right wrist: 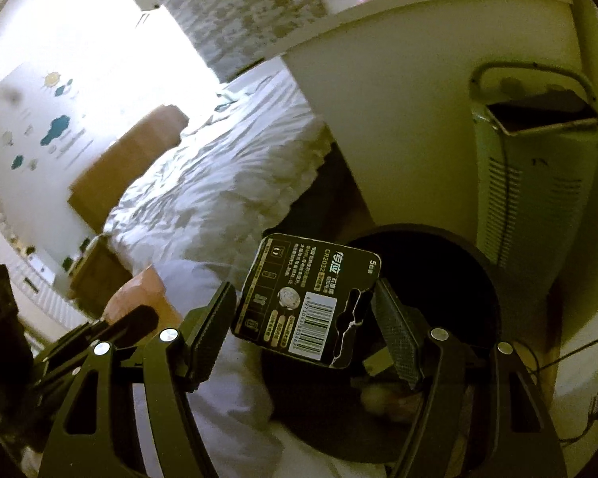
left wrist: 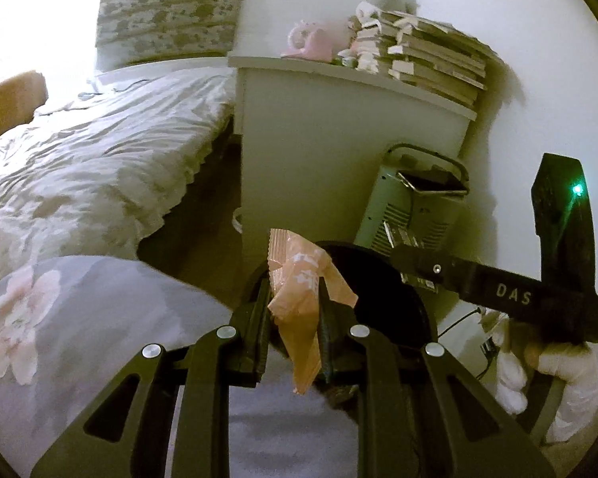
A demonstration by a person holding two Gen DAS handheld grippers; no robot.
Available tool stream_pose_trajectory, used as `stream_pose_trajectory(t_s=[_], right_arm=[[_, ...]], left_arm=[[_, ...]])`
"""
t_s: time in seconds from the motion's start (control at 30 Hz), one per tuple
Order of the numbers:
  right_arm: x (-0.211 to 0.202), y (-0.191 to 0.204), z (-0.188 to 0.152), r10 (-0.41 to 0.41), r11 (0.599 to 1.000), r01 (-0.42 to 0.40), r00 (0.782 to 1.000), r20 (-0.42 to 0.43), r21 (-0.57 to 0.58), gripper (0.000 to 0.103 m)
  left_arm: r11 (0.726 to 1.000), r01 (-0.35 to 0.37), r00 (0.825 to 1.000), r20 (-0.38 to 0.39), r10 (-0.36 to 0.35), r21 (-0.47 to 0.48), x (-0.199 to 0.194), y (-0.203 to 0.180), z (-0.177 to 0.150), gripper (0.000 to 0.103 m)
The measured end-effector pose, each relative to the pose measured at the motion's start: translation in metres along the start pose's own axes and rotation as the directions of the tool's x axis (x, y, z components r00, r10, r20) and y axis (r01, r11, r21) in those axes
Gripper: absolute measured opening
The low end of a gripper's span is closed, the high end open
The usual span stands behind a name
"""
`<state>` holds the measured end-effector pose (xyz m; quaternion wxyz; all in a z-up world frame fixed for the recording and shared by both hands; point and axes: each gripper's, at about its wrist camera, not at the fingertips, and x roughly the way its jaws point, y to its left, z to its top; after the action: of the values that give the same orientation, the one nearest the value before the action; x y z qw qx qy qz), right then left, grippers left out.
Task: Collect trash
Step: 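Carry the orange bag and black packet over the black bin and open both tools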
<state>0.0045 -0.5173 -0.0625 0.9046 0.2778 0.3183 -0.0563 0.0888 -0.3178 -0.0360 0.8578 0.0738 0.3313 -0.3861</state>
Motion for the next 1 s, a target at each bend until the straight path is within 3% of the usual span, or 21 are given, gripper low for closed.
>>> stream_pose_trajectory(t_s=[0.57,1.0], right_arm=[[0.027,-0.052,-0.005,-0.043,0.993,0.049,0.997,-0.061,0.106,0.070],[0.043,-0.070,-0.012,-0.062,0.987,0.076,0.993,-0.100,0.140,0.071]], left_arm=[[0.998,0.046,0.996,-0.084,-0.043,0.043,0.062,-0.022,-0.004,0.020],[0.995,0.060,0.992,-0.119,-0.050,0.083,0.091,-0.033,-0.005,0.021]])
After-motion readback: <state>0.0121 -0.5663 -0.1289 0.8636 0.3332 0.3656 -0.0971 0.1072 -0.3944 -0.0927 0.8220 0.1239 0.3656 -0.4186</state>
